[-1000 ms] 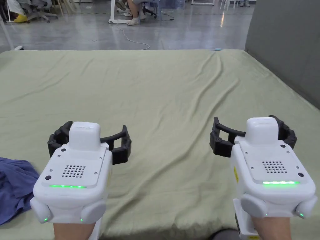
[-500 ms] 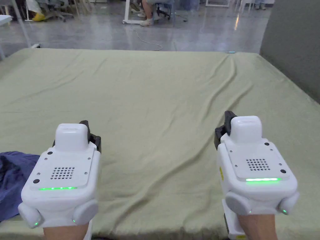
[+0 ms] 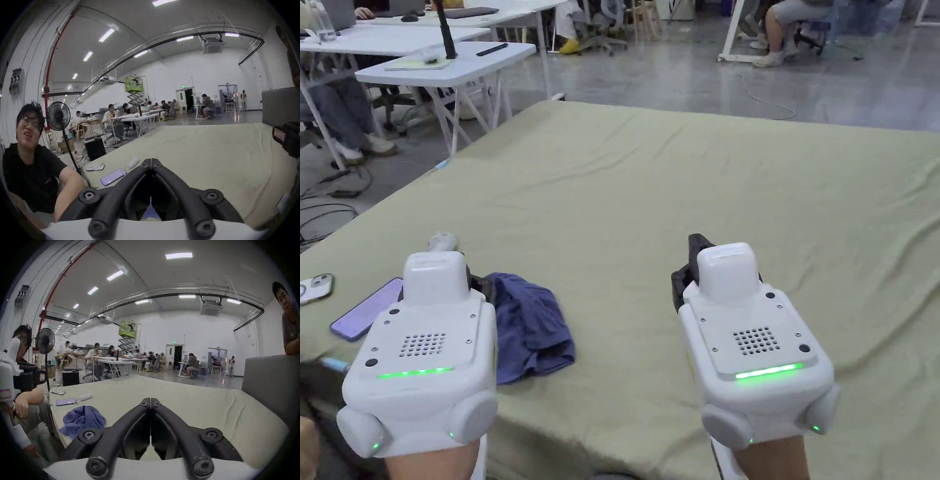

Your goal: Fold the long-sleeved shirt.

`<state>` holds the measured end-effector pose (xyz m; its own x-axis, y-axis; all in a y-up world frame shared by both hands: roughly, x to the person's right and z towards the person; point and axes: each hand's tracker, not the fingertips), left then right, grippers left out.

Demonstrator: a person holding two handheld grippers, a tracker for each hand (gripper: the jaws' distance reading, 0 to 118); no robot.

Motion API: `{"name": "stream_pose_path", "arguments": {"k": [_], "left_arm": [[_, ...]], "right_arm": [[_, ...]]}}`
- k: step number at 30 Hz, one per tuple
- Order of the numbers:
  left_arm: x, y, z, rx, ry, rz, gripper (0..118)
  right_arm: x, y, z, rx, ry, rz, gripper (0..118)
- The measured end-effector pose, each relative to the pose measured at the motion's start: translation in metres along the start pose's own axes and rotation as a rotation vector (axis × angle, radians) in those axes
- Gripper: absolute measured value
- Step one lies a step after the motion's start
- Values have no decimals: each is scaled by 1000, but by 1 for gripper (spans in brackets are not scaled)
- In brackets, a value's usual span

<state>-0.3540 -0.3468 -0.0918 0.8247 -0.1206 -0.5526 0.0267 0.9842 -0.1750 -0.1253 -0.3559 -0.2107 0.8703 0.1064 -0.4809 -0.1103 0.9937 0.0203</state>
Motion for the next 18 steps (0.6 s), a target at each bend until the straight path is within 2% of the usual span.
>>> {"name": "stream_pose_path", "arguments": {"k": [2,6,7,9,10,11,12,13,14,18], "left_arm": [[0,1,-11,-70,-14,23,0],[-5,11,-75,-519,-99,83,0],[-9,6,-96,-593,-135,140,4],[-10,-2,-133,-639,-180,215,22],[-10,-8,-154,-674,-190,209,36],[-11,-13,-172,-704,-210,233,56],[-9,-19,-194,-763,-201,210,89],[-7,-22,-209,-815,-199,210,105],[-6,-26,-223,-836,-198,213,108],[6,-42,-269,-908,-165,171,108]], "right_arm": [[2,-1,-1,-8,8,-8,0],[3,-6,-4,-31,21,-42,0],[0,-7,-3,-36,26,-43,0],[-3,-13,-6,-46,30,-33,0],[-5,-15,-8,-57,39,-25,0],[-6,-18,-10,-67,45,-19,0],[-7,-21,-13,-77,44,-14,0],[-7,-24,-16,-86,45,-11,0],[-6,-26,-18,-95,47,-11,0],[-2,-34,-29,-132,43,-1,0]]}}
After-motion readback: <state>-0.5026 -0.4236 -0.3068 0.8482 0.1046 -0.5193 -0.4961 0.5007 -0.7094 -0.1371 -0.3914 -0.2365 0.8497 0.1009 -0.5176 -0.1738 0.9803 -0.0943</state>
